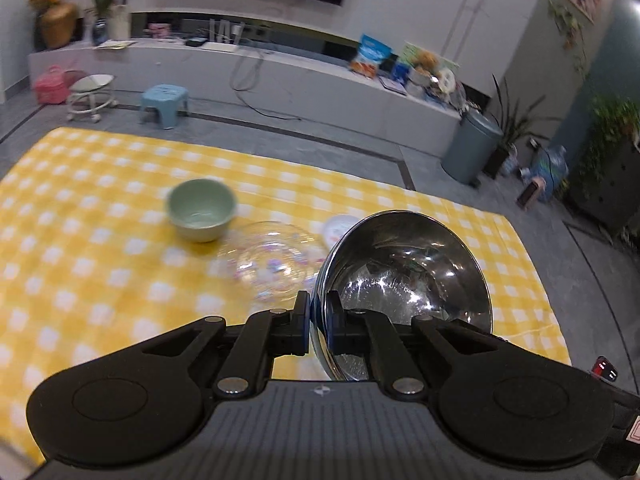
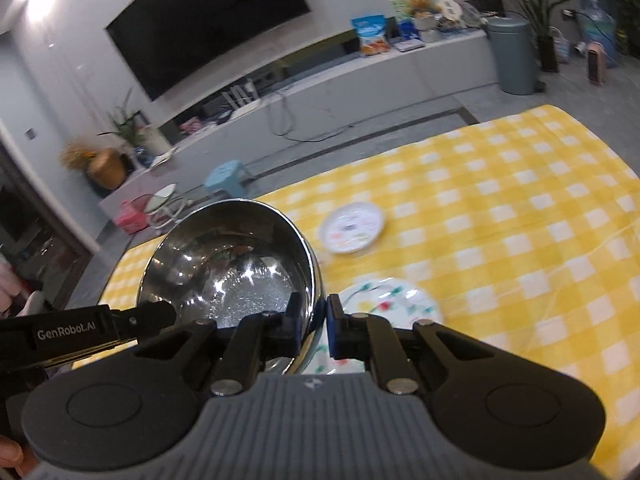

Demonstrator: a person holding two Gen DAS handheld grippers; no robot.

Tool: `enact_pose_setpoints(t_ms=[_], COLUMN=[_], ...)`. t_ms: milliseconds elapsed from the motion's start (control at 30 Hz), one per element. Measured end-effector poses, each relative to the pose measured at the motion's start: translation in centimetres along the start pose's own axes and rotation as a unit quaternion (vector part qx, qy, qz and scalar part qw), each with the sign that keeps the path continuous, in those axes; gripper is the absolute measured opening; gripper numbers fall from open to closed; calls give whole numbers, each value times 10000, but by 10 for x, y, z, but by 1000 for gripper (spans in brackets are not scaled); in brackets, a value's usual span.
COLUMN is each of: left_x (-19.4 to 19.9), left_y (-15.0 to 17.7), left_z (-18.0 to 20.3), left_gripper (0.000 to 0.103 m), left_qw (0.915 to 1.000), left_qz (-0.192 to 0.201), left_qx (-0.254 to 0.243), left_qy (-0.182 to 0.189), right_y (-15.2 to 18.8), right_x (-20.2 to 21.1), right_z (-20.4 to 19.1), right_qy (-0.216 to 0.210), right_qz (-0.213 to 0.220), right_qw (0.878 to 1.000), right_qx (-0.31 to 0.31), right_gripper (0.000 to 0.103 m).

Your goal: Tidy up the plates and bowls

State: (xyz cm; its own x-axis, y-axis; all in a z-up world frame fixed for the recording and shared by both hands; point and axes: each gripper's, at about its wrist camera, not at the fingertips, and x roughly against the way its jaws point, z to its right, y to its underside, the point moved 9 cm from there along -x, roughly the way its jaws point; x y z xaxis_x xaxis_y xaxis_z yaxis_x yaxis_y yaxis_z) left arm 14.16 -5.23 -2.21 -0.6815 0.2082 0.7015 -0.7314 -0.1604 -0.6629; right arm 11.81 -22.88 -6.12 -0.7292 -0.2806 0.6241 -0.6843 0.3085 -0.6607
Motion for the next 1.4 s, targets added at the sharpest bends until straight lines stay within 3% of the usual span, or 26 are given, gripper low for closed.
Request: enact_pose_setpoints(t_ms=[233, 567, 933, 1400], left_x=[40, 42, 29, 18], left_y=[17, 64, 91, 93], left_z=[-53, -112, -131, -135], left_gripper=[9, 12, 12, 11], left_qw=[9991, 9894, 9867, 9891], left_qz=[88, -393, -662, -738], left_qx=[398, 1396, 1484, 1249], left_qy=[-119, 109, 67, -244], right_y=[46, 96, 110, 122], right_x=[15, 6, -11, -34], right_z=[-47, -74, -74, -75], right_qy=[-331, -90, 198, 300], right_qz=[-288, -723, -873, -1077], right_qw=[9990, 9966, 9945, 9914], right_qx=[-31, 393, 545, 675], right_gripper=[10, 8, 7, 7])
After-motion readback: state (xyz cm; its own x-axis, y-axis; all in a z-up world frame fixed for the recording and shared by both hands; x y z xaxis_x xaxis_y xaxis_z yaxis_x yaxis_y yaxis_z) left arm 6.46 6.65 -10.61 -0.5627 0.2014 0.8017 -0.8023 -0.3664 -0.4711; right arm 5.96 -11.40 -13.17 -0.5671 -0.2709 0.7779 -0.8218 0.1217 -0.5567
